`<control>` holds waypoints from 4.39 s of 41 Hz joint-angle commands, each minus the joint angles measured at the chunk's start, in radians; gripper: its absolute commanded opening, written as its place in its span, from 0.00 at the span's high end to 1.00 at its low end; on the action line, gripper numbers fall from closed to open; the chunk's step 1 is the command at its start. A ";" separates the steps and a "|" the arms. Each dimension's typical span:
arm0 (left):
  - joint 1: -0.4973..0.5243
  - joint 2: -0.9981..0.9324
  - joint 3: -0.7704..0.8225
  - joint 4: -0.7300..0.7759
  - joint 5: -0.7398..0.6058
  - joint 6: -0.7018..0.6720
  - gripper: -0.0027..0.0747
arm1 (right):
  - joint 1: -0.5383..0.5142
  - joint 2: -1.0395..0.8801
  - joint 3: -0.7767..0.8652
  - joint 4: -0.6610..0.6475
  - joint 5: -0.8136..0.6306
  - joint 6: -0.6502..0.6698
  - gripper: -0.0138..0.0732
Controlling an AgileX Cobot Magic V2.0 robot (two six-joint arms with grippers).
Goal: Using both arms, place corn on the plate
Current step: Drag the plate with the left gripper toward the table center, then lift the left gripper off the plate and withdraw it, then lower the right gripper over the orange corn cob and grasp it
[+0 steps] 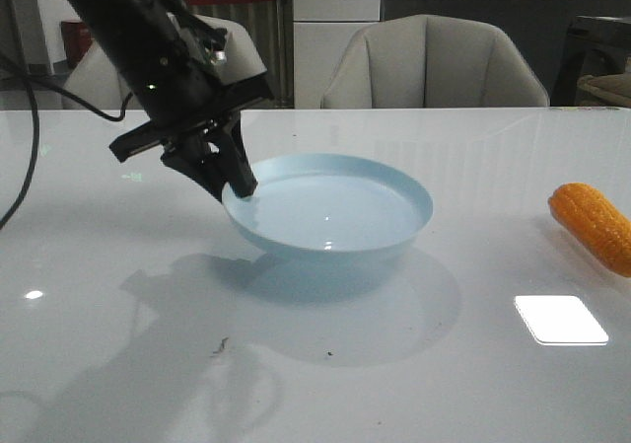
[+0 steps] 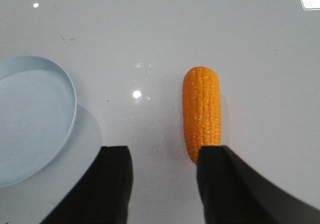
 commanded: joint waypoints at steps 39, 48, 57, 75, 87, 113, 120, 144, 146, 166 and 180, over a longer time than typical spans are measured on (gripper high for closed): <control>-0.010 -0.001 -0.064 0.034 -0.056 0.047 0.38 | 0.001 -0.009 -0.037 0.011 -0.059 -0.006 0.35; -0.001 -0.001 -0.107 -0.037 -0.090 0.047 0.38 | 0.001 -0.009 -0.037 0.011 -0.047 -0.006 0.35; 0.019 -0.023 -0.190 0.032 -0.081 0.047 0.38 | 0.001 -0.009 -0.037 0.011 -0.010 -0.006 0.35; 0.053 -0.380 -0.200 0.380 -0.235 0.035 0.38 | 0.001 -0.009 -0.037 0.011 0.007 -0.006 0.35; 0.101 -0.678 0.076 0.555 -0.354 0.028 0.38 | 0.001 -0.009 -0.037 -0.003 0.011 -0.006 0.35; 0.321 -1.359 0.995 0.563 -0.633 -0.051 0.54 | 0.001 0.001 -0.049 -0.099 0.054 -0.006 0.35; 0.321 -1.380 1.002 0.568 -0.586 -0.051 0.54 | -0.001 0.115 -0.169 -0.116 0.134 -0.006 0.35; 0.321 -1.376 1.002 0.576 -0.584 -0.051 0.54 | -0.071 0.772 -0.687 -0.117 0.431 0.048 0.35; 0.321 -1.376 1.002 0.576 -0.584 -0.051 0.54 | -0.072 0.811 -0.712 -0.119 0.453 0.042 0.35; 0.321 -1.376 1.002 0.576 -0.584 -0.051 0.54 | -0.072 0.962 -0.795 -0.122 0.490 0.026 0.35; 0.321 -1.376 1.002 0.576 -0.584 -0.051 0.54 | -0.072 0.974 -0.795 -0.126 0.491 -0.011 0.31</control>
